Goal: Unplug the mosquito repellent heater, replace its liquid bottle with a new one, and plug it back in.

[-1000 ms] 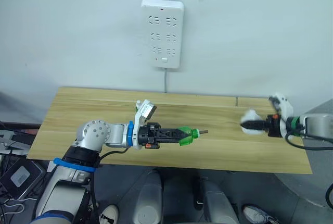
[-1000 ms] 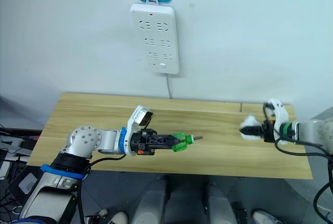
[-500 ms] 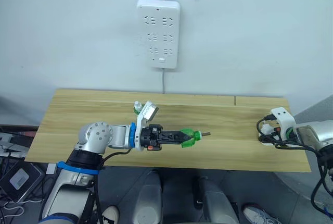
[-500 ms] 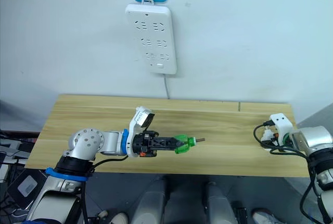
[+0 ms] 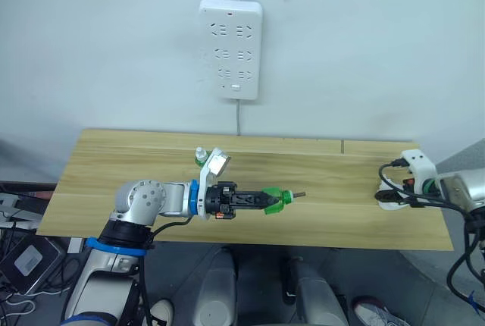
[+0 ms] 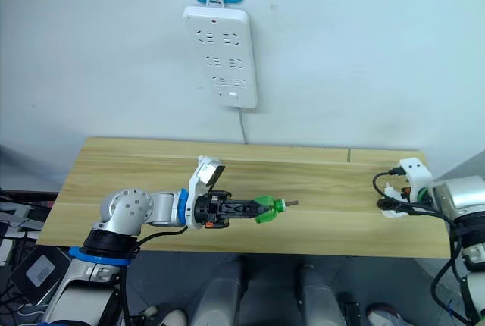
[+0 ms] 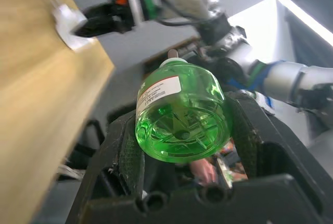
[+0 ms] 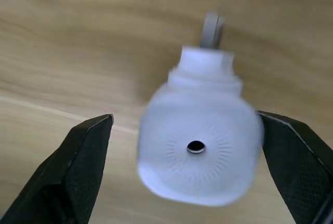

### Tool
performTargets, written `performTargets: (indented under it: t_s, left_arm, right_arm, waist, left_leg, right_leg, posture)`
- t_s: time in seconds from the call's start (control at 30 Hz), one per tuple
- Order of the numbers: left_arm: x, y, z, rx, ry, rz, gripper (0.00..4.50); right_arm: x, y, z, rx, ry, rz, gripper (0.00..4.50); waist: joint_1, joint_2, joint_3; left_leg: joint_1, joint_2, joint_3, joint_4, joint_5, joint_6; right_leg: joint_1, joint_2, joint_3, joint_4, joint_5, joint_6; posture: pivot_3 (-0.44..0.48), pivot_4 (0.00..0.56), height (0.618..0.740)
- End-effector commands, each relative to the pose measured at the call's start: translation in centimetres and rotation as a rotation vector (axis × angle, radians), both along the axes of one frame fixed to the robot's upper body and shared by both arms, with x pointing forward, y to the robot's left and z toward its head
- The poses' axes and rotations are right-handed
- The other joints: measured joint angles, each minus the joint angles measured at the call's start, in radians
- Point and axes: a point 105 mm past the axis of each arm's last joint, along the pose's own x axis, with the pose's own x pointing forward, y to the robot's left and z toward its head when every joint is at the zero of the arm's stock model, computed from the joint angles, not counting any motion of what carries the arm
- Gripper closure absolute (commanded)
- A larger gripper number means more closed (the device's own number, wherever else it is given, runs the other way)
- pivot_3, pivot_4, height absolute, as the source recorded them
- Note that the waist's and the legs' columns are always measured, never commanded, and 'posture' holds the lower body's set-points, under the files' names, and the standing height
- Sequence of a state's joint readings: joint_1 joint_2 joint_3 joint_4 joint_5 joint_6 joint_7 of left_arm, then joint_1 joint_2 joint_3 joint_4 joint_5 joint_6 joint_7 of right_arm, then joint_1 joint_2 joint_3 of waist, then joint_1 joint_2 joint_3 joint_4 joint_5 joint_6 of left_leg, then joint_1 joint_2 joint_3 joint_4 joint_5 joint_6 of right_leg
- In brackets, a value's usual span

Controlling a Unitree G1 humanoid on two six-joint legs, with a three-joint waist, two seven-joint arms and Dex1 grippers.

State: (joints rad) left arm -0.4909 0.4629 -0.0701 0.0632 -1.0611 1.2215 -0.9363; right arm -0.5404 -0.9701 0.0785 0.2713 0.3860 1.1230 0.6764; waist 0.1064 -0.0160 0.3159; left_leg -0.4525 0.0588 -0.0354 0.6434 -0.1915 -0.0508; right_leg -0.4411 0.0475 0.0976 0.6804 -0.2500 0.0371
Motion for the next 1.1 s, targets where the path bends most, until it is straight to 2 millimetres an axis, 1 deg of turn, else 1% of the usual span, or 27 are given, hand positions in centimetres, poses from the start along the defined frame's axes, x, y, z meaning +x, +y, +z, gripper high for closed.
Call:
performTargets:
  t_s: [0.03, 0.1, 0.13, 0.2, 0.23, 0.27, 0.37, 0.4, 0.47, 0.53, 0.6, 0.67, 0.8, 0.93, 0.97, 1.0, 1.1]
  left_arm:
    - [1.2, -0.8, 1.7, -0.024, -0.309, 0.118, 2.27]
    - [2.3, -1.5, 1.9, -0.005, -0.492, 0.226, 2.27]
    - [2.4, -1.8, 2.0, -0.001, -0.581, 0.254, 2.27]
    - [2.3, -2.6, 2.1, 0.008, -0.740, 0.287, 2.27]
    - [2.3, -2.9, 2.2, 0.008, -0.787, 0.301, 2.27]
    - [2.3, -3.3, 2.3, 0.014, -0.862, 0.316, 2.27]
    - [2.4, -4.2, 2.6, 0.022, -0.999, 0.359, 2.27]
    - [2.5, -4.3, 2.6, 0.025, -1.022, 0.370, 2.27]
    - [2.8, -4.6, 2.4, 0.051, -1.078, 0.393, 2.27]
    - [2.8, -4.8, 2.4, 0.040, -1.087, 0.405, 2.27]
    - [2.7, -5.0, 2.5, 0.028, -1.089, 0.399, 2.27]
    - [2.7, -5.2, 2.5, 0.025, -1.098, 0.392, 2.27]
    - [2.5, -5.4, 2.6, 0.014, -1.113, 0.371, 2.27]
    - [2.4, -5.5, 2.7, 0.012, -1.113, 0.366, 2.27]
    - [2.4, -5.5, 2.7, 0.011, -1.114, 0.364, 2.27]
    - [2.3, -5.5, 2.7, 0.010, -1.117, 0.362, 2.27]
    - [2.2, -5.6, 2.7, 0.009, -1.119, 0.357, 2.27]
  right_arm:
    - [0.0, 3.3, 4.7, 0.200, -0.168, 0.062, 0.04]
    - [-0.7, 6.3, 6.9, 0.506, -0.217, 0.068, 0.04]
    - [-1.0, 7.1, 7.6, 0.634, -0.228, 0.059, 0.04]
    - [-1.8, 8.5, 7.9, 0.844, -0.250, 0.069, 0.04]
    - [-2.2, 9.0, 8.0, 0.897, -0.265, 0.081, 0.04]
    - [-2.8, 10.1, 8.0, 0.950, -0.270, 0.124, 0.04]
    - [-4.3, 13.5, 7.8, 1.030, -0.277, 0.204, 0.04]
    - [-4.7, 14.4, 7.8, 1.048, -0.282, 0.213, 0.04]
    - [-5.1, 15.6, 8.1, 1.086, -0.294, 0.186, 0.04]
    - [-5.4, 16.7, 8.7, 1.139, -0.279, 0.134, 0.04]
    - [-5.2, 17.4, 8.6, 1.131, -0.255, 0.068, 0.04]
    - [-4.9, 18.2, 8.9, 1.139, -0.258, 0.037, 0.04]
    - [-4.7, 19.5, 9.3, 1.149, -0.263, 0.021, 0.04]
    - [-4.8, 20.2, 9.6, 1.162, -0.266, 0.028, 0.04]
    - [-4.8, 20.2, 9.6, 1.164, -0.267, 0.025, 0.40]
    - [-4.8, 20.2, 9.6, 1.169, -0.269, 0.021, 0.60]
    - [-4.7, 20.2, 9.7, 1.178, -0.273, 0.014, 1.69]
  waist:
    - [0.000, 0.000, 0.000]
    - [-0.001, 0.000, 0.000]
    - [0.000, 0.000, 0.000]
    - [0.007, 0.000, 0.000]
    - [0.011, 0.000, 0.000]
    - [0.021, 0.000, 0.000]
    - [0.031, 0.000, 0.000]
    - [0.031, 0.000, 0.000]
    - [0.032, 0.000, 0.000]
    - [0.028, 0.000, 0.000]
    - [0.022, 0.000, 0.000]
    - [0.012, 0.000, 0.000]
    - [-0.003, 0.000, 0.000]
    - [-0.005, 0.000, 0.000]
    - [-0.004, 0.000, 0.000]
    - [-0.005, 0.000, 0.000]
    - [-0.005, 0.000, 0.000]
  left_leg:
    - [0.000, 0.000, 0.000, 0.000, 0.000, 0.000]
    - [0.000, 0.001, 0.000, -0.001, 0.000, 0.000]
    - [0.001, 0.001, 0.000, -0.001, 0.000, 0.000]
    - [0.001, 0.001, -0.001, -0.001, 0.000, 0.000]
    - [0.001, 0.001, -0.001, -0.001, 0.000, 0.000]
    - [0.000, 0.001, -0.001, -0.001, 0.000, 0.000]
    - [-0.001, 0.000, 0.000, -0.002, 0.000, 0.000]
    - [-0.001, 0.000, 0.002, -0.002, 0.000, 0.000]
    - [-0.001, -0.001, 0.003, -0.002, 0.000, 0.000]
    - [-0.001, -0.002, 0.003, -0.001, 0.000, 0.000]
    - [-0.001, -0.002, 0.004, -0.001, 0.000, 0.000]
    - [-0.001, -0.002, 0.004, 0.000, 0.000, 0.000]
    - [-0.001, -0.001, 0.002, 0.000, 0.000, 0.000]
    - [-0.001, -0.001, 0.001, -0.001, 0.000, 0.000]
    - [-0.001, -0.001, 0.001, -0.002, 0.000, 0.000]
    - [-0.001, -0.001, 0.001, -0.002, 0.000, 0.000]
    - [-0.001, -0.001, 0.001, -0.001, 0.000, 0.000]
  right_leg:
    - [0.000, 0.000, 0.000, 0.000, 0.000, 0.000]
    - [0.001, 0.000, 0.000, -0.001, 0.000, 0.000]
    - [0.001, 0.000, 0.000, -0.001, 0.000, 0.000]
    - [0.001, 0.001, -0.001, 0.000, 0.000, -0.001]
    - [0.001, 0.001, -0.001, 0.000, 0.000, -0.001]
    - [0.001, 0.001, -0.001, 0.000, 0.002, -0.004]
    - [0.001, 0.000, 0.001, -0.003, 0.002, -0.004]
    - [0.000, 0.000, 0.002, -0.003, 0.002, -0.002]
    - [0.000, -0.001, 0.003, -0.003, 0.000, 0.001]
    - [0.001, -0.002, 0.003, -0.003, 0.000, 0.001]
    - [0.000, -0.002, 0.005, -0.003, 0.001, 0.002]
    - [0.001, -0.001, 0.004, -0.002, 0.001, 0.003]
    - [0.000, 0.000, 0.003, -0.002, 0.001, 0.002]
    - [0.000, 0.000, 0.002, -0.002, 0.001, 0.002]
    - [0.000, 0.000, 0.001, -0.002, 0.001, 0.002]
    - [0.000, 0.000, 0.001, -0.002, 0.001, 0.002]
    - [0.000, 0.000, 0.001, -0.002, 0.001, 0.002]
  posture:
    - [0.298, 0.314, 0.740]
    - [0.295, 0.313, 0.740]
    - [0.295, 0.313, 0.740]
    - [0.295, 0.313, 0.740]
    - [0.297, 0.313, 0.740]
    - [0.297, 0.313, 0.740]
    - [0.304, 0.309, 0.740]
    - [0.306, 0.307, 0.740]
    - [0.306, 0.305, 0.740]
    - [0.305, 0.301, 0.740]
    - [0.305, 0.298, 0.740]
    - [0.306, 0.295, 0.740]
    - [0.305, 0.290, 0.740]
    - [0.304, 0.285, 0.740]
    - [0.304, 0.285, 0.740]
    - [0.304, 0.285, 0.740]
    - [0.305, 0.284, 0.740]
